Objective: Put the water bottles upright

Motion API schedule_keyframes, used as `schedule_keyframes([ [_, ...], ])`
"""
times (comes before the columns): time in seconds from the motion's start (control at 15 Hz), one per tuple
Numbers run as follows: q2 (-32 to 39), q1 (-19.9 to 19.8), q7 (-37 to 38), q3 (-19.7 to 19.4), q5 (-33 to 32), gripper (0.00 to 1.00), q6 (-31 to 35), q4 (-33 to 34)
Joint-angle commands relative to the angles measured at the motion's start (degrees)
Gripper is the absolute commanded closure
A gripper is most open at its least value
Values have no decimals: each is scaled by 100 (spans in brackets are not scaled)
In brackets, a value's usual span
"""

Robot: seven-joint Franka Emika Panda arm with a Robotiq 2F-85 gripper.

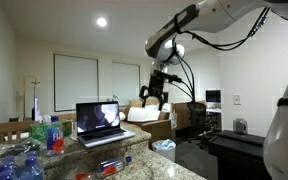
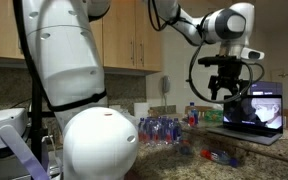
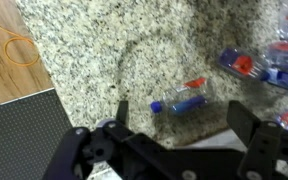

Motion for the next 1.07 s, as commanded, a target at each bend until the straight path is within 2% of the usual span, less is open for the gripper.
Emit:
schedule_keyframes([
  [0.0, -18, -91, 121, 21, 122, 0, -156, 335],
  [0.2, -39, -127, 279, -34, 217, 0, -449, 890],
  [0.6, 39, -127, 286, -33, 217, 0, -449, 884],
  [1.0, 941, 83, 475, 293, 127, 0, -687, 1548],
])
